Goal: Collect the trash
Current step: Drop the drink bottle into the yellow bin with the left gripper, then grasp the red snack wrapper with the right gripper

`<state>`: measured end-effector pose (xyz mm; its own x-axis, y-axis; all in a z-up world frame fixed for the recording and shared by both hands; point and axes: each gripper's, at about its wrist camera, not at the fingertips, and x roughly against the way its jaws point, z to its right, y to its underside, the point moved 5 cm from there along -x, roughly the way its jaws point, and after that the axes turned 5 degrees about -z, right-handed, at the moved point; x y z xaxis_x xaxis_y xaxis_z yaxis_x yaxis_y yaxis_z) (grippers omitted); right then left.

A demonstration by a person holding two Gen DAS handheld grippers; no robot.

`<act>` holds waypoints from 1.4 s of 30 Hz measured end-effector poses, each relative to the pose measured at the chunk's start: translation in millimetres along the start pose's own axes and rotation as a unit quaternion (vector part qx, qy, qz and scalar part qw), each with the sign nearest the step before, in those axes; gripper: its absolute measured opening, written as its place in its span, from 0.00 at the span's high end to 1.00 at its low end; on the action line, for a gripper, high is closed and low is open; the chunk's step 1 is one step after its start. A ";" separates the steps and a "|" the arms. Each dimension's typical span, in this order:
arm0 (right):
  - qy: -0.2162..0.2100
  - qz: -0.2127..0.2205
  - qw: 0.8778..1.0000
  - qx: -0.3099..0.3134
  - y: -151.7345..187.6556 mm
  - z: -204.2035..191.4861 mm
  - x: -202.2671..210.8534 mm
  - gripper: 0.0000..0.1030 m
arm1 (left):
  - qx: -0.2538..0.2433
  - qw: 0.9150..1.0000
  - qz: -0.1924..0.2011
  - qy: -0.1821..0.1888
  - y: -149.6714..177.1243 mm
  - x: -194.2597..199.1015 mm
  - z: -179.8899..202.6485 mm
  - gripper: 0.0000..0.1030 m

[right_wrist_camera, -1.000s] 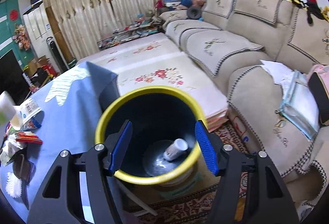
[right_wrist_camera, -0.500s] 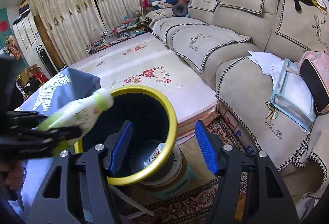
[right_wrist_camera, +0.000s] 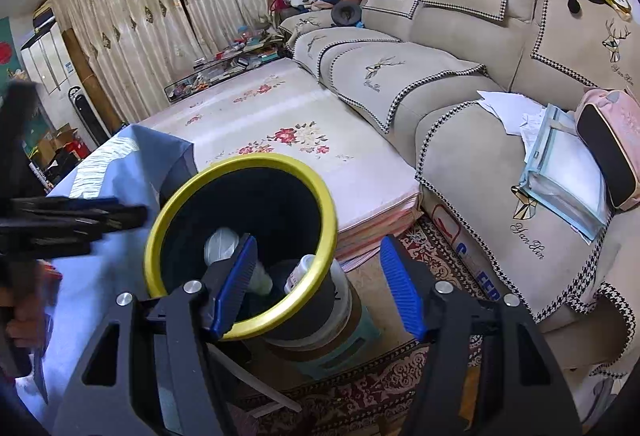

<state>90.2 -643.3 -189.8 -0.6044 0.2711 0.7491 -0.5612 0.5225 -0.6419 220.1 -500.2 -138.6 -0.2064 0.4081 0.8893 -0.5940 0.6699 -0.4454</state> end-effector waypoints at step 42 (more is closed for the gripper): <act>-0.180 -0.022 0.918 0.352 70.3 -342.7 -12.5 0.94 | 0.306 0.879 0.269 -0.249 293.8 211.1 -336.2 0.05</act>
<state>252.1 -332.9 -188.2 -0.6491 -0.0886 0.7555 -0.7395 -0.1593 -0.6540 263.4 -8.7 -116.8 -0.8096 0.1395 0.5702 -0.5815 -0.0583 -0.8114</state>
